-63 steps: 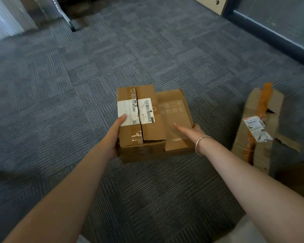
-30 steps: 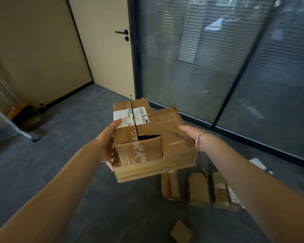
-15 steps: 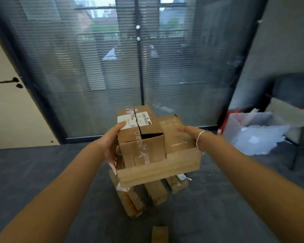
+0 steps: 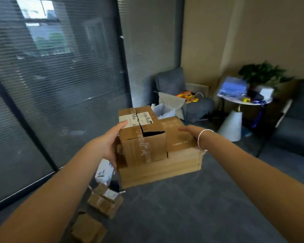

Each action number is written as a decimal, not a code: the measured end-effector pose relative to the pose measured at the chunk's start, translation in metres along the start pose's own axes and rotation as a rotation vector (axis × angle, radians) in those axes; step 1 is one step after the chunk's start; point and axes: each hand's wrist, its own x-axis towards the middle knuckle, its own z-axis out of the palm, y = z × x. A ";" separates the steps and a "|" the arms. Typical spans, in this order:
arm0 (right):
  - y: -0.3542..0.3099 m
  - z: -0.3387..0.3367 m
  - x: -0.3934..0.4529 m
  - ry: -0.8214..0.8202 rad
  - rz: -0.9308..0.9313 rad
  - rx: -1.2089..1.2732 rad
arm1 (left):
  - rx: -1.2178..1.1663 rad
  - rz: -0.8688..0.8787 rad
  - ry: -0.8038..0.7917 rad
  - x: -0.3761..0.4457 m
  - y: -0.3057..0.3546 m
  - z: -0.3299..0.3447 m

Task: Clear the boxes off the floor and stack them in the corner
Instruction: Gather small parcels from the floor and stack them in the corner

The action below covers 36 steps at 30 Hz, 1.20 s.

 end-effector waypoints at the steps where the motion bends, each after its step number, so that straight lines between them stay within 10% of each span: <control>1: 0.002 -0.027 0.006 0.031 0.006 0.014 | 0.031 -0.010 -0.025 0.009 0.010 0.026; 36: 0.148 -0.829 0.019 1.085 0.420 0.479 | 1.117 0.050 -0.888 0.154 0.115 1.030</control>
